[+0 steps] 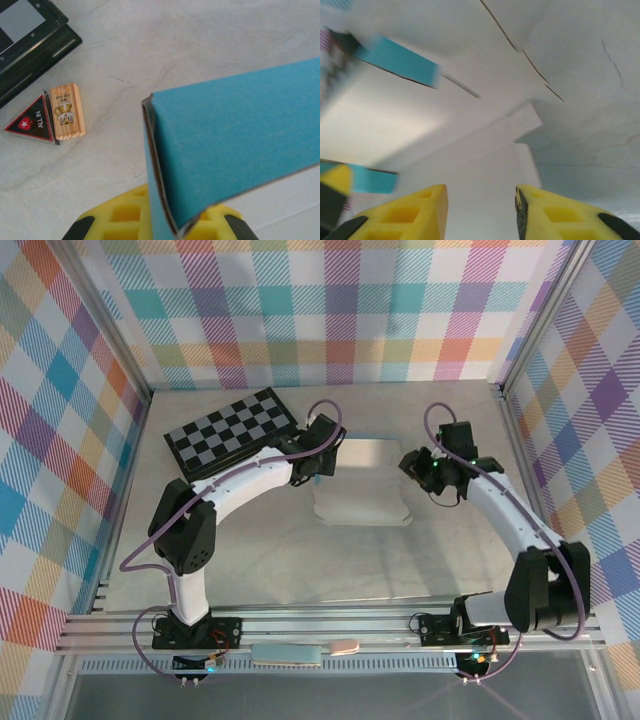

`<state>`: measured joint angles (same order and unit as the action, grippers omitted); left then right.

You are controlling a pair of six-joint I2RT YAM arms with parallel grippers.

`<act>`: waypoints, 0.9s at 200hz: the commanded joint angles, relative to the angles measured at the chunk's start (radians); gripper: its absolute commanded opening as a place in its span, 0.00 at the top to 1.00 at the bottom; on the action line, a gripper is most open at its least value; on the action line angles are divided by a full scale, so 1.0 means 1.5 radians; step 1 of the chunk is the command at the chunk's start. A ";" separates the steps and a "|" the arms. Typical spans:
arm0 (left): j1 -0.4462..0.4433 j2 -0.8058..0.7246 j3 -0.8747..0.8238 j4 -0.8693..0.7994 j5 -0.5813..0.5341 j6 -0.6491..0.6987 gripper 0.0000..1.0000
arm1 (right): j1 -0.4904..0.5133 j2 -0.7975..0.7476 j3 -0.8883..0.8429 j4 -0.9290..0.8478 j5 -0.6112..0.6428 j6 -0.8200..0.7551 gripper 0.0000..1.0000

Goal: Fold the paper box

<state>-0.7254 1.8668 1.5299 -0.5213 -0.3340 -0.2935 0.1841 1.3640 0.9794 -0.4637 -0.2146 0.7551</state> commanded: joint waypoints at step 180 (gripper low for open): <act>-0.008 -0.015 0.013 0.000 0.031 0.006 1.00 | -0.005 0.172 -0.041 0.209 -0.050 -0.079 0.71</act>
<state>-0.7254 1.8668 1.5227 -0.5179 -0.3046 -0.2790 0.1822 1.5967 0.9005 -0.2008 -0.2485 0.6449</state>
